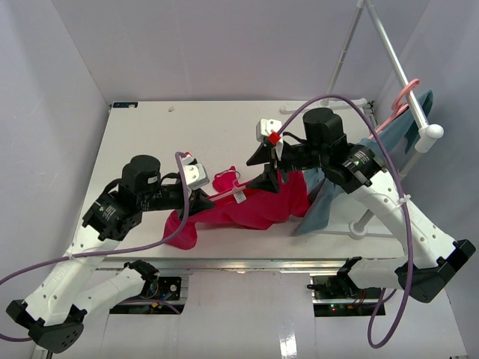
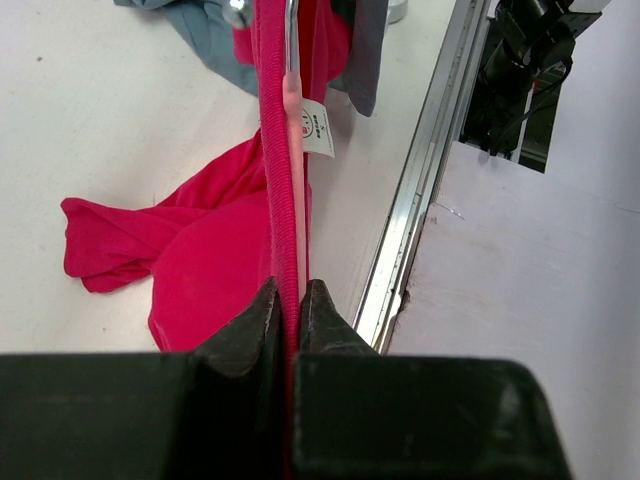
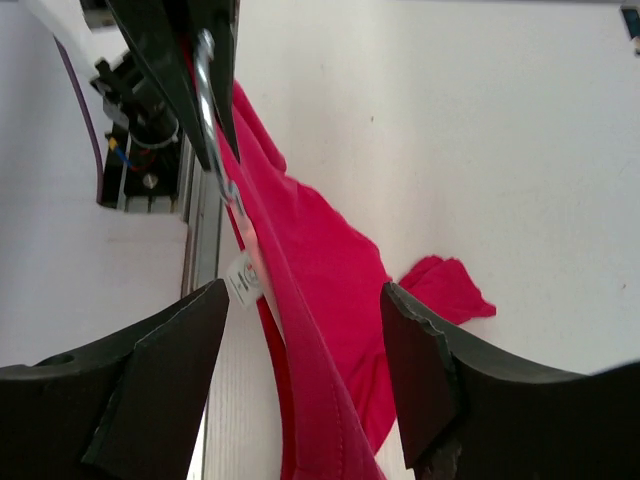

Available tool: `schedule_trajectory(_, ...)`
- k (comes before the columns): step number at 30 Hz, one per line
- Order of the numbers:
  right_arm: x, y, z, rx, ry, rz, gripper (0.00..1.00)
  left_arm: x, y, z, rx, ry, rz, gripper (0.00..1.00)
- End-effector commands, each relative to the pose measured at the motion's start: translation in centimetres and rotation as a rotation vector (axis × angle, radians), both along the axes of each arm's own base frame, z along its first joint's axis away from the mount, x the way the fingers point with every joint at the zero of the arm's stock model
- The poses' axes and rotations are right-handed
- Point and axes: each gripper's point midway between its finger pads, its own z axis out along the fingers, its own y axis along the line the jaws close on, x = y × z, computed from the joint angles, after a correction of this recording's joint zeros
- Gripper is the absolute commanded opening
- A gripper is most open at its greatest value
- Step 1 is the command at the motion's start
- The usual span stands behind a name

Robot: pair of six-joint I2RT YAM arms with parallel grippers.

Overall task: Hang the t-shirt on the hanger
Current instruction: Place the hanger at the clothesline.

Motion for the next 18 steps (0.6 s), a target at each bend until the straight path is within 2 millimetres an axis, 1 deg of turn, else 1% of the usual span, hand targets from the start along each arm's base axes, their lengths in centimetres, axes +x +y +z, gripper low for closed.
schedule_trajectory(1, 0.2, -1.6, -2.5, -0.15, -0.016, 0.009, 0.69, -0.2, 0.2, 1.5, -0.043, -0.051, 0.003, 0.0)
schedule_trajectory(4, 0.8, -1.5, -2.1, -0.166, -0.025, -0.011, 0.69, -0.3, 0.2, 1.7, -0.045, -0.055, 0.001, 0.0)
schedule_trajectory(7, 0.5, -1.5, -2.2, -0.183, 0.003, 0.009, 0.67, -0.3, 0.3, 1.8, -0.045, -0.062, 0.003, 0.0)
schedule_trajectory(11, 0.5, -1.4, -3.0, -0.208, 0.034, 0.017, 0.62, -0.3, 0.3, 1.7, -0.044, -0.061, 0.004, 0.0)
schedule_trajectory(14, 0.5, -1.5, -3.6, -0.224, 0.047, 0.014, 0.53, -0.2, 0.4, 1.7, -0.041, -0.064, 0.01, 0.0)
schedule_trajectory(18, 0.5, -1.5, -3.8, -0.229, 0.057, 0.015, 0.38, -0.2, 0.4, 1.8, -0.038, -0.067, 0.012, 0.0)
